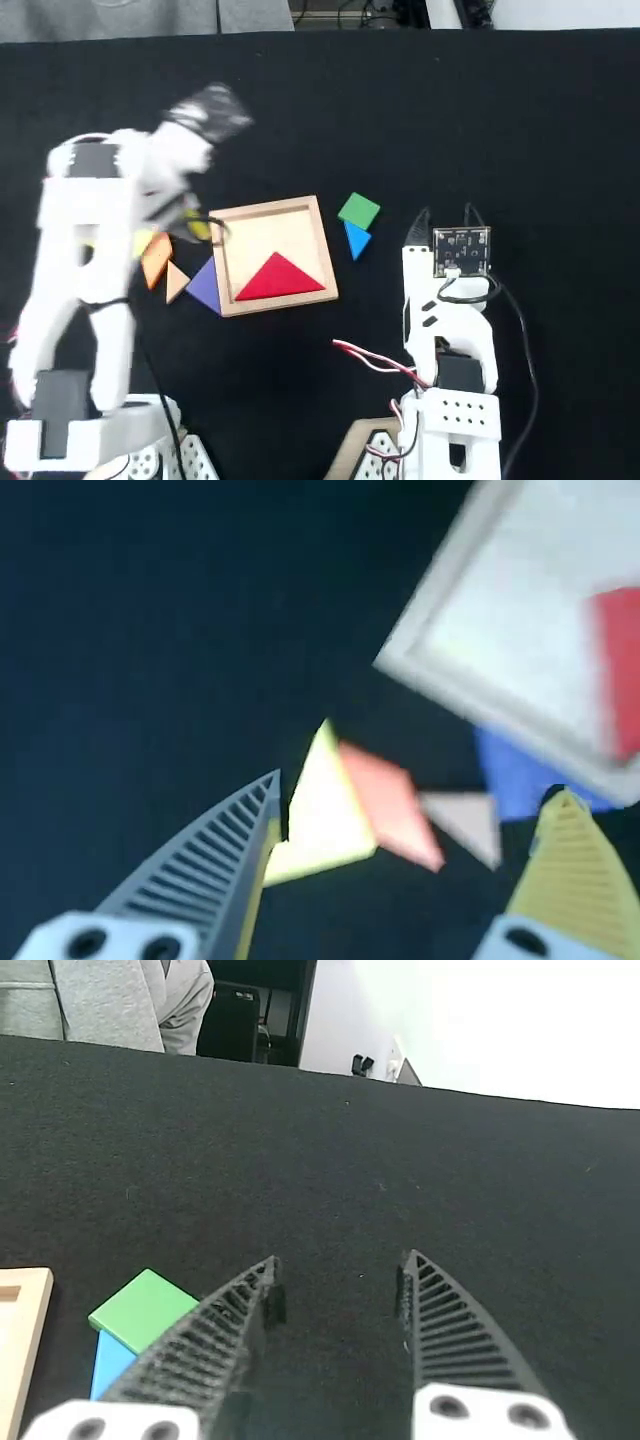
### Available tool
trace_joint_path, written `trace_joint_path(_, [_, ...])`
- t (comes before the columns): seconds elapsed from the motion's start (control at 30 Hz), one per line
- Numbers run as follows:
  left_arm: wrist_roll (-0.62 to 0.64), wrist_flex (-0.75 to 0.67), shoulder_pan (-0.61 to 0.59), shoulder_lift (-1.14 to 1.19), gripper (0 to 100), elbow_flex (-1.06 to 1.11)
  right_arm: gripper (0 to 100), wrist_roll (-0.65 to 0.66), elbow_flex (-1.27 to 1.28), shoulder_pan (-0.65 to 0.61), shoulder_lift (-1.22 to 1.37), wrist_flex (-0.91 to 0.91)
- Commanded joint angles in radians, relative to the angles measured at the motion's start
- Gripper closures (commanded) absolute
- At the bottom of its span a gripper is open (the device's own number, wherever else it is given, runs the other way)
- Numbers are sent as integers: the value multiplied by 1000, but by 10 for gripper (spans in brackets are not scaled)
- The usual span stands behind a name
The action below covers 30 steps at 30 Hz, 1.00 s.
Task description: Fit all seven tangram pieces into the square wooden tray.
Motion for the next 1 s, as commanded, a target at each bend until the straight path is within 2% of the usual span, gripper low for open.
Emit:
trace_joint_path(0.0, [68, -43, -203, -46, 619, 19, 801, -2, -2, -12, 2, -21])
trace_joint_path(0.13, [264, -126, -305, -31, 619, 68, 801, -2, -2, -12, 5, -21])
trace_joint_path(0.23, [310, -273, -364, 25, 619, 137, 801, -2, -2, -12, 7, -20])
trace_joint_path(0.3, [209, -356, -395, 75, 619, 159, 801, -2, -2, -12, 2, -2])
trace_joint_path(0.33, [117, -373, -400, 94, 619, 168, 801, -2, -2, -12, -1, 5])
trace_joint_path(0.47, [-258, -318, -386, 170, 619, 160, 801, 0, -2, -12, 1, 8])
trace_joint_path(0.53, [-359, -318, -375, 199, 619, 160, 801, 2, -2, -12, 1, 8])
trace_joint_path(0.7, [-485, -316, -358, 255, 616, 130, 801, 5, -2, -12, 1, 5])
trace_joint_path(0.97, [-497, -315, -340, 423, 614, 25, 801, 5, -5, -15, -2, 0])
